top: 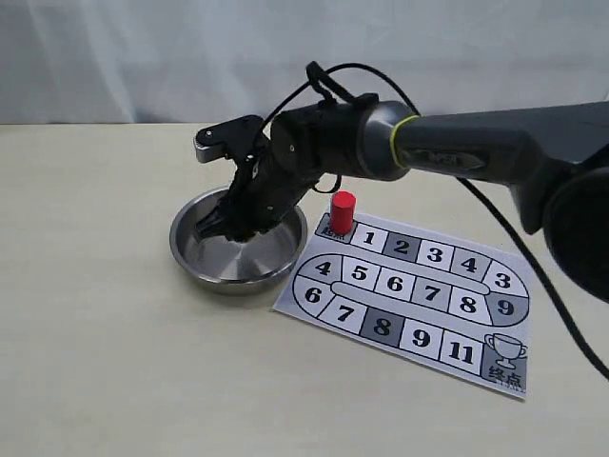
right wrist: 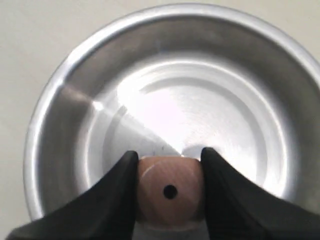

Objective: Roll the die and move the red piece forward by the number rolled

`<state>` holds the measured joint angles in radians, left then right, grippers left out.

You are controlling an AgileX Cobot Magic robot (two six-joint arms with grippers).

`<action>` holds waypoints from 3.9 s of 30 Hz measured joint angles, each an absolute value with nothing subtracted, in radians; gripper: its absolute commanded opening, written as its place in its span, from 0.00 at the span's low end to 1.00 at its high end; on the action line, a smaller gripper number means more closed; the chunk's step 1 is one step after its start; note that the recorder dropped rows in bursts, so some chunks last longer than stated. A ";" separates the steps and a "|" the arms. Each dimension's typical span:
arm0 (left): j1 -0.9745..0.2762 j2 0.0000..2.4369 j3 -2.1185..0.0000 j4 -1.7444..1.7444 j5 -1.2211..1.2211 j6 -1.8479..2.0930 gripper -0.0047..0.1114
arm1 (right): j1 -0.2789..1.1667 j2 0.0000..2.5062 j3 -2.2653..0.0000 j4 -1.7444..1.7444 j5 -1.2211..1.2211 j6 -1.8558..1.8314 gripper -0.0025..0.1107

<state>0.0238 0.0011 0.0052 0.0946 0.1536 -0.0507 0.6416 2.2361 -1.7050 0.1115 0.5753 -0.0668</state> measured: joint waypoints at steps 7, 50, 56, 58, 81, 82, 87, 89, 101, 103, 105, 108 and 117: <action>0.024 0.001 0.005 0.095 0.154 -0.051 0.04 | 0.618 2.117 -1.707 0.075 0.762 -0.059 0.06; 0.024 0.001 0.005 0.095 0.154 -0.051 0.04 | 0.039 1.938 -1.243 0.320 0.812 -0.405 0.51; 0.024 0.001 0.005 0.095 0.154 -0.051 0.04 | 0.041 1.938 -1.243 0.424 0.814 -0.478 0.84; 0.024 0.001 0.005 0.095 0.154 -0.051 0.04 | 0.041 1.938 -1.243 0.427 0.816 -0.480 0.83; 0.024 0.001 0.005 0.095 0.154 -0.051 0.04 | 0.041 1.938 -1.243 0.320 0.800 -0.369 0.15; 0.024 0.001 0.005 0.095 0.154 -0.051 0.04 | 0.041 1.938 -1.243 0.320 0.802 -0.369 0.10; 0.024 0.001 0.005 0.095 0.154 -0.051 0.04 | 0.041 1.938 -1.243 0.304 0.813 -0.361 0.06; 0.024 0.001 0.005 0.095 0.154 -0.051 0.04 | 0.041 1.933 -1.243 0.303 0.820 -0.359 0.06; 0.024 0.001 0.005 0.095 0.154 -0.051 0.04 | 0.079 1.807 -1.243 0.299 0.900 -0.359 0.06; 0.024 0.001 0.005 0.095 0.154 -0.051 0.04 | 0.126 1.789 -1.243 0.298 0.906 -0.369 0.06; 0.024 0.001 0.005 0.095 0.154 -0.051 0.04 | 0.179 1.775 -1.243 0.294 0.909 -0.373 0.06; 0.024 0.001 0.005 0.095 0.154 -0.051 0.04 | 0.266 1.759 -1.243 0.265 0.911 -0.366 0.06; 0.024 0.001 0.005 0.095 0.154 -0.051 0.04 | 0.521 1.752 -1.229 0.131 0.918 -0.276 0.06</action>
